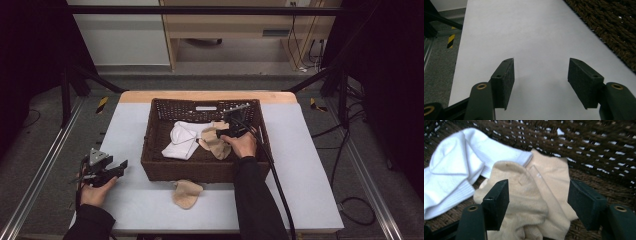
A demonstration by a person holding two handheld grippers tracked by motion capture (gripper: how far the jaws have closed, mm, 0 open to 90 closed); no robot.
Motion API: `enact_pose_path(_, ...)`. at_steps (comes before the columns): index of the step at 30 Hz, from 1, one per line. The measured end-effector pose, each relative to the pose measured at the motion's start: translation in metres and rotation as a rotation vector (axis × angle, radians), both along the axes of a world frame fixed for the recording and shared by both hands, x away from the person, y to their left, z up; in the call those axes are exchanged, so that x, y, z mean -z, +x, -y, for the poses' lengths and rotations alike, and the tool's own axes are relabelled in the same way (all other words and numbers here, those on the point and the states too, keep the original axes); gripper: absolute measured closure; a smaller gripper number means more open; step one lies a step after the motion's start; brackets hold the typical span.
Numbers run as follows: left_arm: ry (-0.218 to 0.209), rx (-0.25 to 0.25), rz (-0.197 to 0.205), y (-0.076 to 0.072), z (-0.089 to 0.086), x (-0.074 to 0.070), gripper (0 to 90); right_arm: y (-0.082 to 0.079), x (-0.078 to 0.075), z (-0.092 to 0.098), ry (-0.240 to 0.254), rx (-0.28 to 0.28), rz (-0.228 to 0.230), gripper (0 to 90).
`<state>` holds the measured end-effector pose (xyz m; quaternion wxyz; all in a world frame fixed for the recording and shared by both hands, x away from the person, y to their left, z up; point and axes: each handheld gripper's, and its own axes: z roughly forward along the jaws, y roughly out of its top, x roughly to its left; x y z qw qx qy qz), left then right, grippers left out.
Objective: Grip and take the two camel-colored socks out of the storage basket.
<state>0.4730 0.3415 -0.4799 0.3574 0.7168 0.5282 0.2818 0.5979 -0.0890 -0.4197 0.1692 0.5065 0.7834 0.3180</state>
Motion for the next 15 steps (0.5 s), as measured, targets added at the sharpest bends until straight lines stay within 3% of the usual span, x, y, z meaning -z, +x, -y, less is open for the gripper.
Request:
enact_pose_path(10,0.001,0.001,-0.002,0.0003,0.0004,0.0002,38.2,0.0019,0.0056,-0.0007,-0.004,-0.019,-0.074,41.5)
enact_pose_path(11,0.001,0.001,-0.003,0.0004,0.0003,0.0002,38.2,0.0016,0.0067,-0.0014,-0.013,-0.032,-0.094,46.9)
enact_pose_path(15,0.003,0.001,-0.005,0.0006,0.0005,0.0003,38.3,0.0011,0.0066,-0.0022,-0.017,-0.047,-0.107,55.8)
